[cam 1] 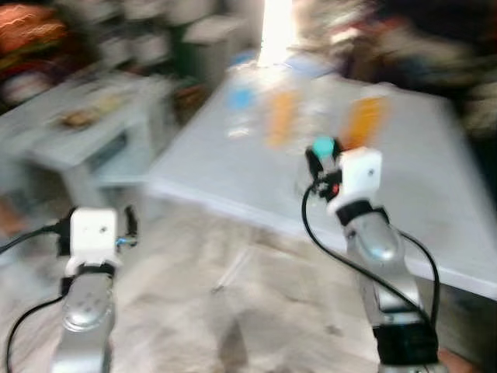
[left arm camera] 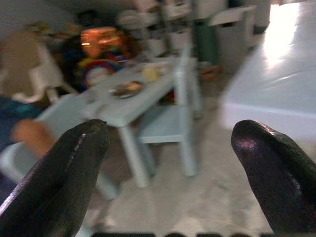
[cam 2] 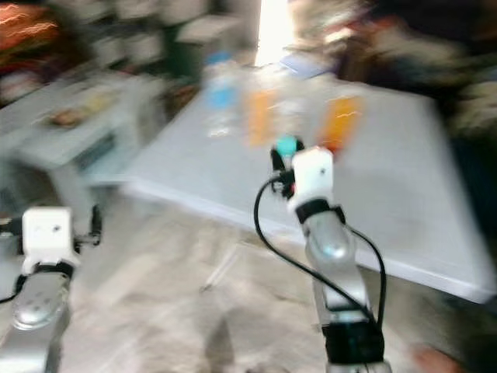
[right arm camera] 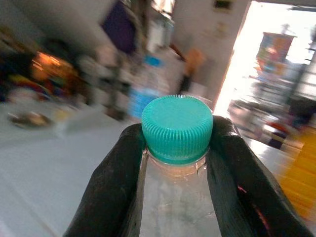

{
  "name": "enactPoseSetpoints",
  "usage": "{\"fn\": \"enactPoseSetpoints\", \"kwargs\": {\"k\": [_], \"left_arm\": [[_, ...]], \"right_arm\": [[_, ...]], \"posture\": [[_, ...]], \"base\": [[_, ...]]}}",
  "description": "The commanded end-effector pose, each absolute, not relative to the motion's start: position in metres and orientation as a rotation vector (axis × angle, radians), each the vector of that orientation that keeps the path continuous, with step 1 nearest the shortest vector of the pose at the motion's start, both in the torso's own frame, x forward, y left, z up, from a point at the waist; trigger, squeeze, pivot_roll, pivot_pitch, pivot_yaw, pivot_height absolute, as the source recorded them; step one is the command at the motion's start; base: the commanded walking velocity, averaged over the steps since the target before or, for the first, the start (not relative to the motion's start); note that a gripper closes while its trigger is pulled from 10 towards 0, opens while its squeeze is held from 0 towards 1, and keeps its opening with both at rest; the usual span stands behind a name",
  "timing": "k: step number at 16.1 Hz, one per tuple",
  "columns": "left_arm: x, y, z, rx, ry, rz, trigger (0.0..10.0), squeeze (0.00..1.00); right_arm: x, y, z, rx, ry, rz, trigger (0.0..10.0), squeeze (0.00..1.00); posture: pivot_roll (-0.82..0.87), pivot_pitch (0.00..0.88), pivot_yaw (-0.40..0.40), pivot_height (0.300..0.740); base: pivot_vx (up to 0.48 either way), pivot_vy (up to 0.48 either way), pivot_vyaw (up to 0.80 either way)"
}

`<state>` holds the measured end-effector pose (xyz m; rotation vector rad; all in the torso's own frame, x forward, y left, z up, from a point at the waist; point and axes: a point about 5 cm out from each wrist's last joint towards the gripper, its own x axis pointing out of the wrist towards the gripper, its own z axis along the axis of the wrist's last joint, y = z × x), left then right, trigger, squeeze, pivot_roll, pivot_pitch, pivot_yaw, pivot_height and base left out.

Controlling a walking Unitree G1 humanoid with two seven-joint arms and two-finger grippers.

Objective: Restocking fridge

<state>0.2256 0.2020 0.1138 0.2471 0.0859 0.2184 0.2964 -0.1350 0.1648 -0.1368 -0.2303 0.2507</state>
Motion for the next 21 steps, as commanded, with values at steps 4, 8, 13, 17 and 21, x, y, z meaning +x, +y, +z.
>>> {"fn": "enactPoseSetpoints", "kwargs": {"k": [4,8,13,17,21], "left_arm": [[0.226,0.195,0.113,0.245,0.061,0.191,10.0,0.0],[0.228,0.191,0.112,0.253,0.06,0.172,10.0,0.0],[0.224,0.201,0.108,0.264,0.081,0.215,10.0,0.0],[0.229,0.196,0.111,0.275,0.059,0.237,10.0,0.0],[0.212,0.193,0.111,0.229,0.063,0.189,10.0,0.0]], "right_arm": [[0.292,-0.129,0.135,-0.091,-0.102,0.302,10.0,0.0],[0.291,-0.127,0.134,-0.095,-0.107,0.336,10.0,0.0],[0.285,-0.112,0.133,-0.073,-0.119,0.445,10.0,0.0],[0.292,-0.097,0.15,-0.058,-0.176,0.569,10.0,0.0],[0.291,-0.112,0.141,-0.066,-0.138,0.51,10.0,0.0]], "posture": [[0.04,0.0,-0.006,0.74],[0.04,0.0,-0.008,0.74],[0.04,0.0,-0.009,0.74],[0.04,0.0,-0.012,0.74],[0.05,0.0,-0.015,0.74]], "base": [[0.0,0.102,0.79],[0.0,0.0,0.79],[0.0,0.0,0.79],[0.0,0.0,0.79],[0.0,0.0,0.79]]}}
